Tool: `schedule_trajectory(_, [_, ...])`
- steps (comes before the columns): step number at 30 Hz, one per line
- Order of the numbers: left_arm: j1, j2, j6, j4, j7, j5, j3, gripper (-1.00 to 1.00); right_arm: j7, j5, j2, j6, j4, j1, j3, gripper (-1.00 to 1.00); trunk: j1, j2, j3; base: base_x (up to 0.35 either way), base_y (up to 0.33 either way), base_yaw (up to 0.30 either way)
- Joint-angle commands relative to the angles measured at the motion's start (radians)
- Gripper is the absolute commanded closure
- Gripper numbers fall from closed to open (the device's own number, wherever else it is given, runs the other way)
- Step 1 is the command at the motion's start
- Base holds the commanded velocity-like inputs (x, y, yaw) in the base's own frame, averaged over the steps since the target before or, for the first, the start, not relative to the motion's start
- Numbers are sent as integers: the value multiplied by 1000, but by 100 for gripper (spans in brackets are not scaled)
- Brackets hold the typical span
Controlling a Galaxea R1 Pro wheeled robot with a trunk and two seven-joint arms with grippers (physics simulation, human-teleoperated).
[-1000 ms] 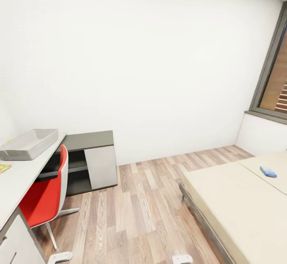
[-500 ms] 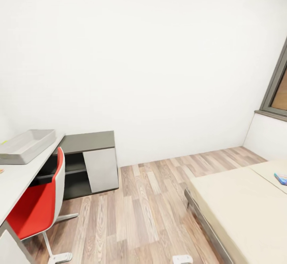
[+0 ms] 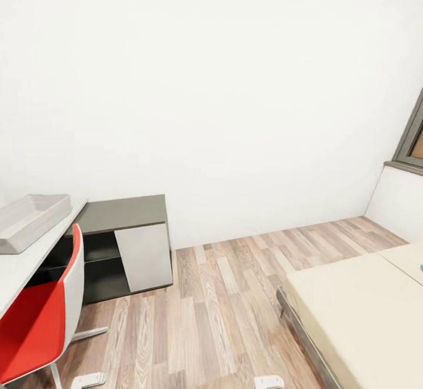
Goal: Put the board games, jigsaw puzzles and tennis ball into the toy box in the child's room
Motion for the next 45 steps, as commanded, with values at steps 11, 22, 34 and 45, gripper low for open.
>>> schedule_trajectory(11, [0, 0, 6, -2, -5, 0, 7, -100, -7, -2, -1, 3, -2, 0, 8, -100, 1, -2, -16, 324, 0, 0])
schedule_trajectory(22, [0, -2, 5, -2, -5, 0, 7, -100, -6, -3, -1, 2, -2, 0, 8, -100, 1, -2, -17, 219, 0, -9])
schedule_trajectory(34, [0, -2, 4, -2, -5, 0, 7, -100, -5, -3, -1, 4, -2, 0, 8, -100, 1, -2, -22, 46, 6, -204])
schedule_trajectory(45, [0, -2, 4, -2, -5, 0, 7, -100, -4, -3, -1, 5, -2, 0, 8, -100, 1, -2, -29, 204, 99, -254])
